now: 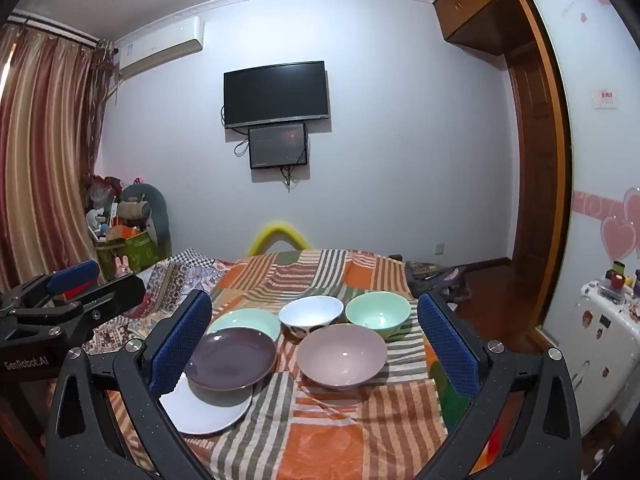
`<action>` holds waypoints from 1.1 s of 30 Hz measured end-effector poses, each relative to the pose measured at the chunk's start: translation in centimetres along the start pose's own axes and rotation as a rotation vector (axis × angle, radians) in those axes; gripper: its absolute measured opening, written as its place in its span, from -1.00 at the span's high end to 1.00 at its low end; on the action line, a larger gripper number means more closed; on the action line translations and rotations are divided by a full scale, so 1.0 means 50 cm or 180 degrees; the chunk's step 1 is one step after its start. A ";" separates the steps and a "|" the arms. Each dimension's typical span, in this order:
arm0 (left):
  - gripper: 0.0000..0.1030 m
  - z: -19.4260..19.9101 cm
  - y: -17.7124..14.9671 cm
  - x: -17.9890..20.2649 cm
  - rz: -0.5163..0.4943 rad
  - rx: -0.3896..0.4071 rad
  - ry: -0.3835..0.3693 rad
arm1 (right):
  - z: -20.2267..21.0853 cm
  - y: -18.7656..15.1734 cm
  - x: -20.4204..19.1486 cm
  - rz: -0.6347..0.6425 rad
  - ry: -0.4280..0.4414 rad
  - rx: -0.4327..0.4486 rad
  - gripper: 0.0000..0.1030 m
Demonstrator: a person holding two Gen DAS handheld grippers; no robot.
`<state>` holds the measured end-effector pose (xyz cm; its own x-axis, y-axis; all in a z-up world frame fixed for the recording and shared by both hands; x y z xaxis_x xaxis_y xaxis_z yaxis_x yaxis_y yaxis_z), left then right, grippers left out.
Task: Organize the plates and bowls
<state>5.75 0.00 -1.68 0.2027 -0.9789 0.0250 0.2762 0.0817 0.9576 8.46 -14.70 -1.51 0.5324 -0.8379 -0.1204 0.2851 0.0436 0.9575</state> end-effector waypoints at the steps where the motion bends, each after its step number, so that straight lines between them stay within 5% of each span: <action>1: -1.00 0.000 0.000 0.001 -0.0008 -0.0002 0.0005 | 0.000 0.000 -0.002 0.0009 -0.0006 0.0002 -0.99; 33: -1.00 -0.008 -0.006 0.009 -0.0001 -0.0008 0.0052 | 0.010 0.007 0.005 -0.0020 0.0002 0.0023 -0.99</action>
<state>6.14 -0.39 -2.05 0.2179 -0.9758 0.0199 0.2786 0.0817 0.9569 8.28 -15.19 -1.08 0.5310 -0.8378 -0.1266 0.2828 0.0343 0.9586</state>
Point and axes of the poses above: each gripper's, at about its wrist camera, not at the fingertips, and z roughly against the way its jaws point, x to its right, y to its top, the point moved 6 cm from there along -z, roughly the way its jaws point, and after that the axes turned 11 degrees about y, right-handed, at the moved point
